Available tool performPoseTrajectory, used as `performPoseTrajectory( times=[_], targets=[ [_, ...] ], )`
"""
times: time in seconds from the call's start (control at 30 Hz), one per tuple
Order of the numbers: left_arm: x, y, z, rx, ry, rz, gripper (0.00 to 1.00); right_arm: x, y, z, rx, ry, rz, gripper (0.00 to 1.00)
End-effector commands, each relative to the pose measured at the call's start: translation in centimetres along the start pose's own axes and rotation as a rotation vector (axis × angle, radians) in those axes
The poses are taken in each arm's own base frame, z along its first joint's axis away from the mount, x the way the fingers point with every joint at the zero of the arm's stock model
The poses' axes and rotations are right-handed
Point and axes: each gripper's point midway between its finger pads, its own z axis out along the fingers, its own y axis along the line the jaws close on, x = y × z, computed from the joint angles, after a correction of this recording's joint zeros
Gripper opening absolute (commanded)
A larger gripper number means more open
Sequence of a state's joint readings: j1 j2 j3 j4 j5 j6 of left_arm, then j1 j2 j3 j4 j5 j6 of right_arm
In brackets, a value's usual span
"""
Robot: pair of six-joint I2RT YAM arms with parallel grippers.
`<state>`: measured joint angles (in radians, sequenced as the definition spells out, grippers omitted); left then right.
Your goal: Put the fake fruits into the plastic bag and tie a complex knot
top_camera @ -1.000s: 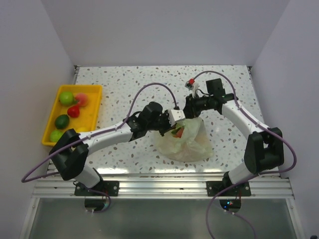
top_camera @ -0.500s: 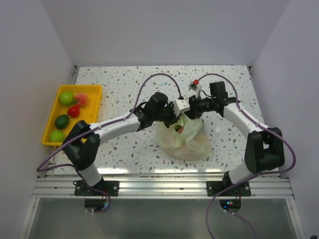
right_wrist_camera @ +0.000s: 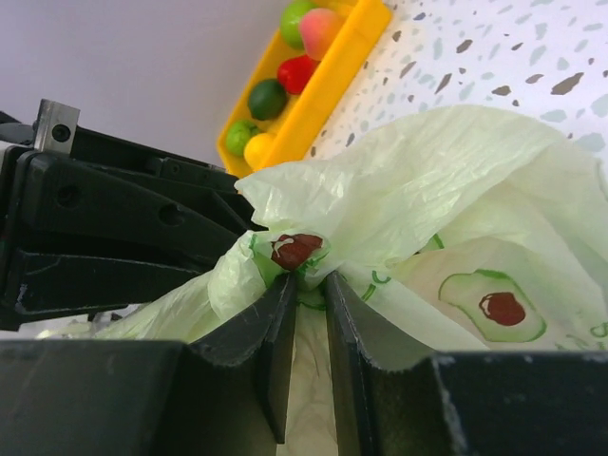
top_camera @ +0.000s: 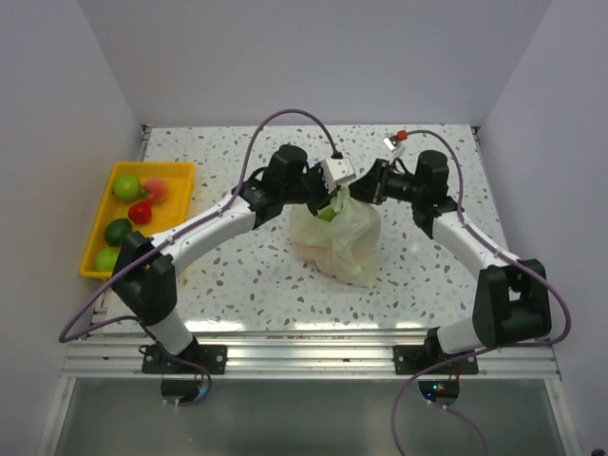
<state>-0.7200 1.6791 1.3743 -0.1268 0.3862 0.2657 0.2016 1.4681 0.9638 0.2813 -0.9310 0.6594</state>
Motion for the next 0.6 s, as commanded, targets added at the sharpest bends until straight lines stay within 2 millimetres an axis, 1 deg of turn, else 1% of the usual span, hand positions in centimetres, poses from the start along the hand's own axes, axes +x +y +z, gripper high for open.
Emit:
performPoseTrajectory(
  times=[0.0, 0.03, 0.1, 0.13, 0.2, 0.23, 0.27, 0.3, 0.33, 0.4, 0.47, 0.57],
  targets=[
    [-9.3, -3.7, -2.2, 0.138, -0.277, 0.169, 0.00, 4.0, 5.0, -0.5, -0.153, 0.109, 0.084, 0.25],
    [-8.1, -4.2, -2.2, 0.160, -0.260, 0.156, 0.00, 4.8, 4.8, -0.7, -0.145, 0.122, 0.089, 0.25],
    [-7.6, -5.2, -2.8, 0.196, -0.260, 0.137, 0.00, 6.3, 4.1, -1.3, -0.113, 0.142, 0.092, 0.26],
    [-6.3, -5.7, -2.6, 0.208, -0.237, 0.114, 0.00, 7.5, 3.3, -1.6, -0.086, 0.173, 0.089, 0.26],
    [-5.6, -6.0, -3.0, 0.206, -0.227, 0.075, 0.00, 8.6, 2.6, -1.9, -0.059, 0.194, 0.096, 0.26],
    [-4.1, -6.4, -3.0, 0.210, -0.201, 0.044, 0.00, 9.2, 2.3, -2.1, -0.049, 0.207, 0.089, 0.26],
    [-3.5, -6.8, -3.2, 0.221, -0.195, 0.029, 0.00, 9.6, 1.8, -2.2, -0.032, 0.212, 0.090, 0.26],
    [-3.5, -7.1, -3.7, 0.226, -0.200, 0.010, 0.00, 9.8, 1.7, -2.3, -0.025, 0.216, 0.084, 0.26],
    [-2.2, -7.6, -3.7, 0.233, -0.177, -0.018, 0.00, 10.1, 1.5, -2.4, -0.019, 0.224, 0.076, 0.26],
    [-1.2, -8.1, -4.2, 0.246, -0.162, -0.071, 0.00, 10.3, 1.2, -2.4, -0.006, 0.233, 0.073, 0.25],
    [-0.9, -8.3, -4.6, 0.245, -0.159, -0.095, 0.00, 10.9, 0.9, -2.7, 0.005, 0.251, 0.065, 0.24],
    [-0.6, -8.6, -5.3, 0.239, -0.150, -0.143, 0.00, 11.6, 1.0, -3.2, 0.004, 0.264, 0.037, 0.24]
  ],
)
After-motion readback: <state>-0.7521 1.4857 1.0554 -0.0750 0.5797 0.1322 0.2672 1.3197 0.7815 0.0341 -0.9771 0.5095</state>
